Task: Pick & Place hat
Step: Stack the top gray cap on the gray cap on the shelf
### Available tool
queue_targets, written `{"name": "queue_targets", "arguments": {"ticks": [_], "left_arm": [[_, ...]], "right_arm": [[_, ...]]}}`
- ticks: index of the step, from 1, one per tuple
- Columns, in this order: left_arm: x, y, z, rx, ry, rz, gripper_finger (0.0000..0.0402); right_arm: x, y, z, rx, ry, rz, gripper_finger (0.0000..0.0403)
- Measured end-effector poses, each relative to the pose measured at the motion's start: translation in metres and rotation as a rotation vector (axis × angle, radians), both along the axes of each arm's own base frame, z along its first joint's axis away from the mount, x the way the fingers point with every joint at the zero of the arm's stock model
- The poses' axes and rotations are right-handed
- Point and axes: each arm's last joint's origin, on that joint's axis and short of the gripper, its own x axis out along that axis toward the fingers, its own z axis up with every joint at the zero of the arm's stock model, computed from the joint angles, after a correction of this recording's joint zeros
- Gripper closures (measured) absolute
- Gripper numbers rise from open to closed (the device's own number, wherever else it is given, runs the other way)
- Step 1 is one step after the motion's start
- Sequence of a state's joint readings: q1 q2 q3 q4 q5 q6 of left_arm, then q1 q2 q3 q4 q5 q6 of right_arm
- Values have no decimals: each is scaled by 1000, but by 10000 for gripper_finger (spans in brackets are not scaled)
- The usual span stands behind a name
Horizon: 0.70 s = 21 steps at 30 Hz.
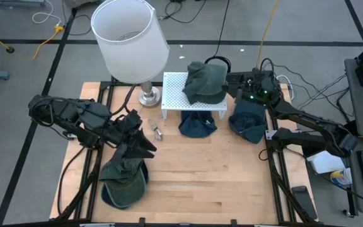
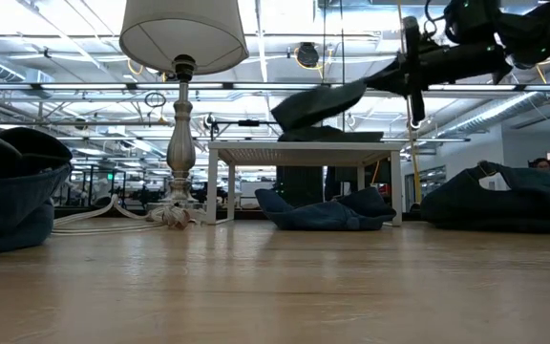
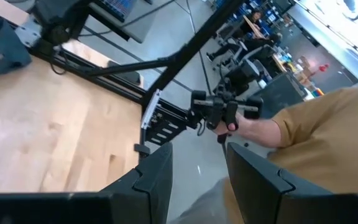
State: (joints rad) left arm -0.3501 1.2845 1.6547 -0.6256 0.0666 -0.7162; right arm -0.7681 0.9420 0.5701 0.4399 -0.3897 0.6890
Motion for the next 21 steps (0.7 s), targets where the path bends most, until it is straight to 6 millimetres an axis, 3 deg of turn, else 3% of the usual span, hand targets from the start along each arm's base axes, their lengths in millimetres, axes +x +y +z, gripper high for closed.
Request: {"name": "queue_targets", "arguments": {"ticks": [5,21], "left_arm": [[0,0,0,-3,1,-13,247],[0,0,0,0,0,-14,247]], "right_arm": [[-5,4,1,51,7,-2,403],[-12,6,-44,252,213,-90,403]]}}
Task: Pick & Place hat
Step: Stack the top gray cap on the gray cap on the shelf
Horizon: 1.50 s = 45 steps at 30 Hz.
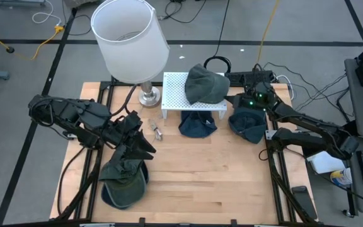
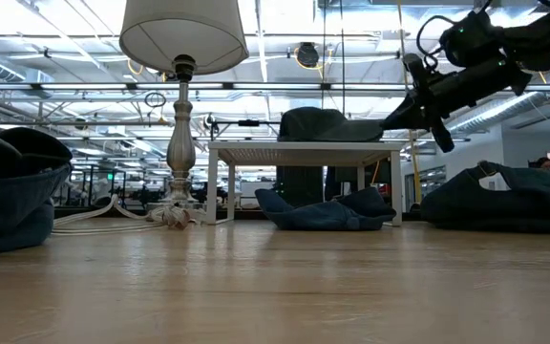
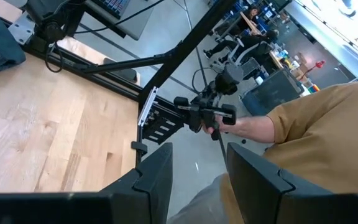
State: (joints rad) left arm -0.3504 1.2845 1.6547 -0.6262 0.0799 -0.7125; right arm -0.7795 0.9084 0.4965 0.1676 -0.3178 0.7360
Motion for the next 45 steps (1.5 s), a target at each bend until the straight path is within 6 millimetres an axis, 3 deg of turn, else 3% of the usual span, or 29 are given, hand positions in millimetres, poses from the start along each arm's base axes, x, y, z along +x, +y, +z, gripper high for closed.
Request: {"name": "queue_targets", "arguments": {"ticks": [11,21,25,36,40,45], "left_arm": [[0,0,0,-3,1,1,247],[0,0,0,-1,-1,1,247],[0,0,0,-3,-1,1,247],[0,0,0,-14,5,3,247],[0,0,0,-14,5,3,247],[0,0,0,-4,0,-1,247]], "right_arm": [[-7,-9,2,-101,16,33,402],[-9,-11,-2,-26,-29,170,396],[-8,-10,-1,-10,-41,187,360],[-12,-8,-7,116,-16,102,192],[-16,-6,-5,112,-6,68,163],[-21,-8,3,70,-31,-22,157]]}}
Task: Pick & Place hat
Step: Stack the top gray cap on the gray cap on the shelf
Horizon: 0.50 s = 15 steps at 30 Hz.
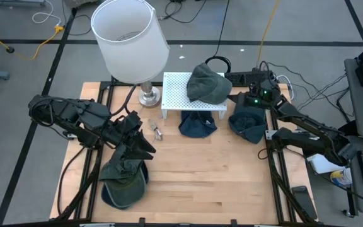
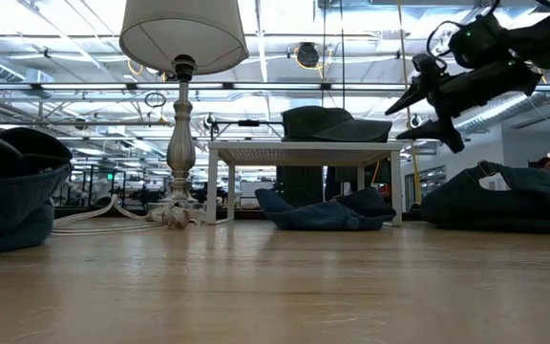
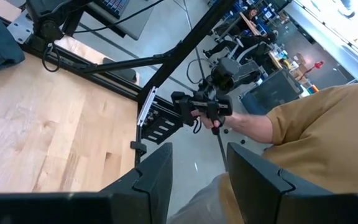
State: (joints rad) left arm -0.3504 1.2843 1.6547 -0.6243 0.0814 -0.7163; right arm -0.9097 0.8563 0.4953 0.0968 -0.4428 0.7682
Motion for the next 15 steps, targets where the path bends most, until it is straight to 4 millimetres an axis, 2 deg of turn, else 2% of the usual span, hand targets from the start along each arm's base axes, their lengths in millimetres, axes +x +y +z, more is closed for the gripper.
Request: {"name": "queue_targets", "arguments": {"ticks": [6,10,15], "left_arm": [[0,0,0,4,-1,-1,247],[0,0,0,4,-1,-1,247],[0,0,0,4,-2,-1,247]], "right_arm": [[1,-9,-1,29,-33,-57,170],[6,-16,4,17,-124,-75,176],[13,-25,-3,31,-135,-83,183]]}}
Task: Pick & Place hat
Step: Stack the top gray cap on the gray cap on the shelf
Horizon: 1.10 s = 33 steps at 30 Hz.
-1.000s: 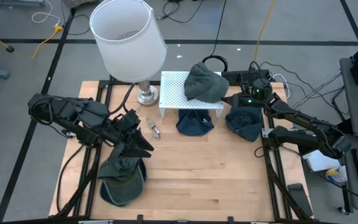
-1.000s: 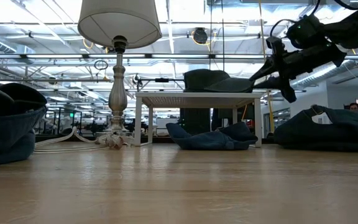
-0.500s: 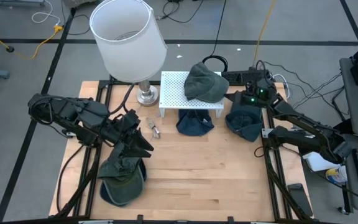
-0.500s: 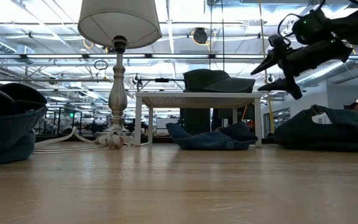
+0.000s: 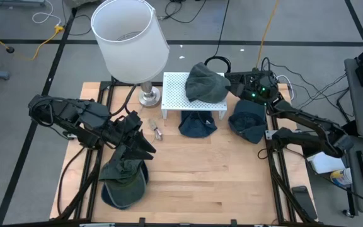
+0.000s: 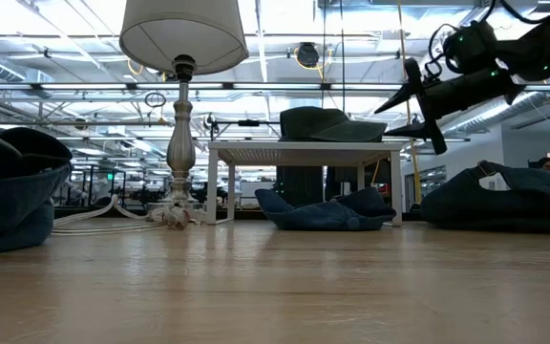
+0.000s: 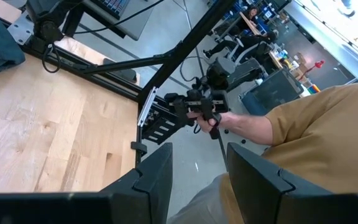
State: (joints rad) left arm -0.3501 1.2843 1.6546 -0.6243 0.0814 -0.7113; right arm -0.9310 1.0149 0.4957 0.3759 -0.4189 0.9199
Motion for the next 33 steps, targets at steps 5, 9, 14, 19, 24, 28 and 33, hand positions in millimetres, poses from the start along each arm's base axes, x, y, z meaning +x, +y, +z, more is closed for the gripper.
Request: {"name": "queue_targets", "arguments": {"ticks": [5,9,14,19,24,28,33], "left_arm": [[0,0,0,0,1,0,247],[0,0,0,-16,8,5,247],[0,0,0,-22,11,6,247],[0,0,0,-21,10,6,247],[0,0,0,-2,2,1,247],[0,0,0,13,-5,-4,247],[0,0,0,24,-10,-5,247]], "right_arm": [[5,-8,-9,3,18,7,186],[-1,-13,-5,2,-30,34,186],[-12,-10,-1,23,-32,41,188],[-24,-4,-1,58,22,13,188],[-29,2,14,-38,-17,-23,188],[-21,5,37,-207,-88,30,188],[3,8,71,-489,-29,149,188]]}}
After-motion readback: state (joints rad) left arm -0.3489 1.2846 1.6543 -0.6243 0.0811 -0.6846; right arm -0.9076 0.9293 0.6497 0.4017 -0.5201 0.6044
